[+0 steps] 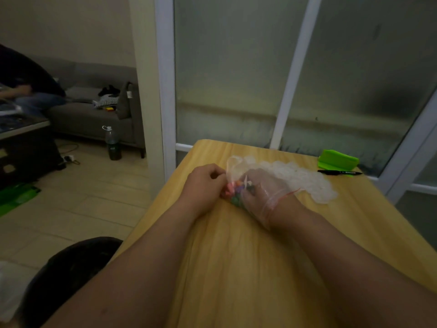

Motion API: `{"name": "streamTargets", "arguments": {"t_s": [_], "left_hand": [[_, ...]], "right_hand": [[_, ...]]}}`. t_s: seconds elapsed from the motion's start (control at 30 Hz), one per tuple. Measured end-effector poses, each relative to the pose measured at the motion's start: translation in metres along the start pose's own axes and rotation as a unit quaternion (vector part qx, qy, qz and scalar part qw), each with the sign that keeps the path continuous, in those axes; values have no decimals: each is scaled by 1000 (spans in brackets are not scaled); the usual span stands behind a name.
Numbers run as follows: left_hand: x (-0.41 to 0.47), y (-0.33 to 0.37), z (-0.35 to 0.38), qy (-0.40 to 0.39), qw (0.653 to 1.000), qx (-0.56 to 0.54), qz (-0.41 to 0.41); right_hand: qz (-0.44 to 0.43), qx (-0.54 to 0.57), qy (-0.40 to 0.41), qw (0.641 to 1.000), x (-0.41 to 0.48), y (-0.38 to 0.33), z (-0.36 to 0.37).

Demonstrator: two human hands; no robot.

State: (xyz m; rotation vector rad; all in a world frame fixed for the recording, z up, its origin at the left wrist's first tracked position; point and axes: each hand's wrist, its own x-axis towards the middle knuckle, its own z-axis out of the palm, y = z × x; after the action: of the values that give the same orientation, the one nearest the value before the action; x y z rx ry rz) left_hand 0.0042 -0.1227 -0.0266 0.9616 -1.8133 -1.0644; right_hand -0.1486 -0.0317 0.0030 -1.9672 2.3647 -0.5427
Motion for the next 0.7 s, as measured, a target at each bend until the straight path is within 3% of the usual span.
{"name": "streamTargets", "arguments": {"t_s": [0.2,0.37,0.47,0.57,0.63,0.7], "left_hand": [[3,-4,-4,22,999,25,41],[4,-5,1,66,997,34,37],[6,-6,2,67,996,57,30],[5,-5,3,58,996,58,41],[3,-3,3,46,998,30,44],[0,1,3,38,999,2,37]], "right_hand": [[-58,91,-59,992,-1,-10,1],[-30,163,1,986,-2,0,4],[-40,140,40,988,-5,4,3],[-109,150,-16,983,-4,-2,-2],[-117,184,-6,976,-10,-13,-9],[-188,48,50,980,-10,1,13]]}}
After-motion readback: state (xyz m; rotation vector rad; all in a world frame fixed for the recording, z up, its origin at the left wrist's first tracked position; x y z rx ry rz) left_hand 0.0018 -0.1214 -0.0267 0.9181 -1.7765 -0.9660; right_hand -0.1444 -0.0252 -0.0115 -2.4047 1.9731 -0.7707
